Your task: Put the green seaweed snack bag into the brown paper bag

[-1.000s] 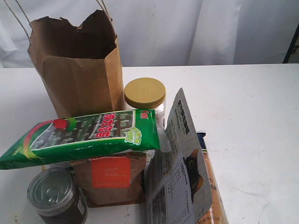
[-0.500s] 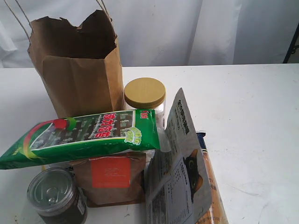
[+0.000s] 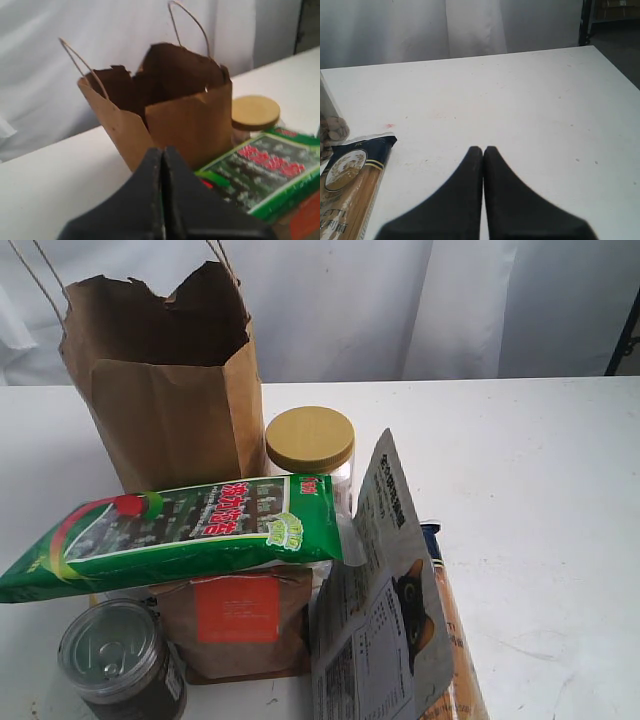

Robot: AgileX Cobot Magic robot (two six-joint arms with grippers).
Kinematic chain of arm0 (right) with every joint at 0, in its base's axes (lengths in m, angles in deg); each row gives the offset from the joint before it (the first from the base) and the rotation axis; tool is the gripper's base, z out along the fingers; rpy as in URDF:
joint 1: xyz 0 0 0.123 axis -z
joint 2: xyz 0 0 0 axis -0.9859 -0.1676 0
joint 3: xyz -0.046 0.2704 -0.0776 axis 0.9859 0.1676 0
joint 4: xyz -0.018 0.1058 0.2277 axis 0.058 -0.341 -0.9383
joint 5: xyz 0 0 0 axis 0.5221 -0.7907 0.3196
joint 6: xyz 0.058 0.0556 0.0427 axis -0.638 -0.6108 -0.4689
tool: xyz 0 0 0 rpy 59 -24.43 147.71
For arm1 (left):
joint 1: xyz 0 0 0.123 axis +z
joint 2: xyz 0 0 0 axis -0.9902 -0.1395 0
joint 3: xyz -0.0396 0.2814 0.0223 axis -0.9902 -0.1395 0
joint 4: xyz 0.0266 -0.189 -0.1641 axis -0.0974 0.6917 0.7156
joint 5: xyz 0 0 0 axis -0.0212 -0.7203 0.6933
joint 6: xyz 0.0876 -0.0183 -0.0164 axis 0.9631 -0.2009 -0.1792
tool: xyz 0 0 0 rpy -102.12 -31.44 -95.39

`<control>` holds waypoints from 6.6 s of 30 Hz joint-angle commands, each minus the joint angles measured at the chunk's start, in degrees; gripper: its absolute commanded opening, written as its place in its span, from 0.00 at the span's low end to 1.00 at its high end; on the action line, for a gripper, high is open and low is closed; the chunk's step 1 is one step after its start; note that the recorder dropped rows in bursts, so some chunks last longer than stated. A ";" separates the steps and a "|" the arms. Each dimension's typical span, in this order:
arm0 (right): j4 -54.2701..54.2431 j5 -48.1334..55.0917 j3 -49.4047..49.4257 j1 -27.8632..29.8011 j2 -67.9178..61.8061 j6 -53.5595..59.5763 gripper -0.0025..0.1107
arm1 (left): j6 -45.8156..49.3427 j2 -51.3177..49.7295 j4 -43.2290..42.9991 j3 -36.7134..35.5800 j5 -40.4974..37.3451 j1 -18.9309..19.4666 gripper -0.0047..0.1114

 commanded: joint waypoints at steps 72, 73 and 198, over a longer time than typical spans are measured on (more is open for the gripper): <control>-0.13 -0.10 0.14 0.32 0.28 0.21 0.02 | 7.55 -40.55 -22.23 -0.67 2.15 -27.33 0.27; -0.13 -0.10 0.14 0.32 0.28 0.21 0.02 | 7.45 -40.55 -21.74 -0.67 2.15 -27.33 0.27; -0.13 -0.10 0.14 0.32 0.28 0.21 0.02 | -49.07 -58.87 -27.64 14.45 57.32 -15.90 0.04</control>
